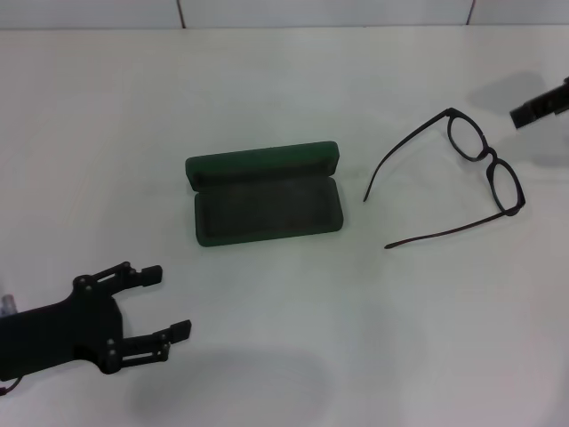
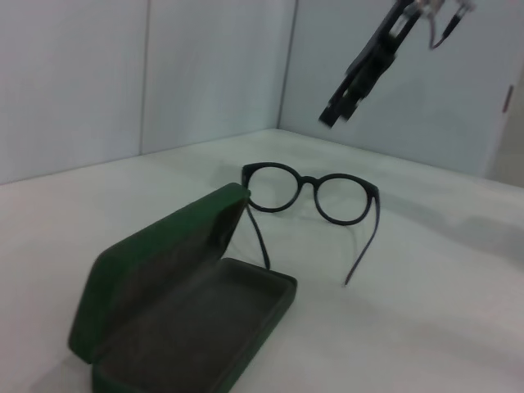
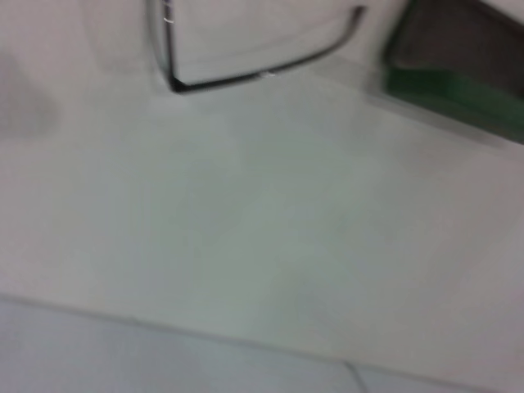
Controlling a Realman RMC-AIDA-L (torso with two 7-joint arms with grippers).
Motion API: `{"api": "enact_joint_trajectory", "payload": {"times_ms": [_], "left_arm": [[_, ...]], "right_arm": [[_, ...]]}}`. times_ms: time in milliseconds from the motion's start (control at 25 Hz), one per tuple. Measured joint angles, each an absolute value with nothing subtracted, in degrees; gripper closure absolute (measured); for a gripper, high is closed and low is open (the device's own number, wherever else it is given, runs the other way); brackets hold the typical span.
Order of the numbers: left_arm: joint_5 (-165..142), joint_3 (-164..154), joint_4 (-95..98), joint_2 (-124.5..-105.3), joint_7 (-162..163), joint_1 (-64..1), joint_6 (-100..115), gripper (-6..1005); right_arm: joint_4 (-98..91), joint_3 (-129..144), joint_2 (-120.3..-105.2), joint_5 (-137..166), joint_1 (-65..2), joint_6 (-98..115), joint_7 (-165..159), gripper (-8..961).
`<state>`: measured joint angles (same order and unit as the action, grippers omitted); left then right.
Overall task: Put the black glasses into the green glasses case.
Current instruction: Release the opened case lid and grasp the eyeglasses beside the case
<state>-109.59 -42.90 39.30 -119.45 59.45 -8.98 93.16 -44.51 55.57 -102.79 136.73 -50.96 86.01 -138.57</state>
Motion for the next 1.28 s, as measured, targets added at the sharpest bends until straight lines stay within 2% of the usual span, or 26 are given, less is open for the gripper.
{"api": "enact_joint_trajectory", "payload": {"times_ms": [360,520,680,1200,1280], "left_arm": [[-110.5,-42.9,38.3,-119.45,59.3,-10.5,93.3,136],[-111.0,-42.9,38.2,-119.45,59.3,-10.6,93.3,136],[-111.4,-42.9,37.7,-119.44,59.3,-11.0,93.3,137],[-111.4,-42.9,36.1,-119.41,58.5,-11.8,92.8,137],[-111.4,-42.9,36.1,-119.38,58.5,-11.8,92.8,137]], "right_arm": [[-44.0,55.9,-110.32,145.7,-51.2,77.0,-142.7,85],[-42.9,56.3,-112.75,145.9,-51.4,73.9,-142.8,86],[-40.0,57.2,-113.73,146.0,-51.6,71.2,-142.8,88],[-37.3,58.1,-113.86,146.1,-51.7,68.1,-142.8,92],[-37.5,59.2,-113.88,146.1,-51.8,68.0,-142.8,159]]}}
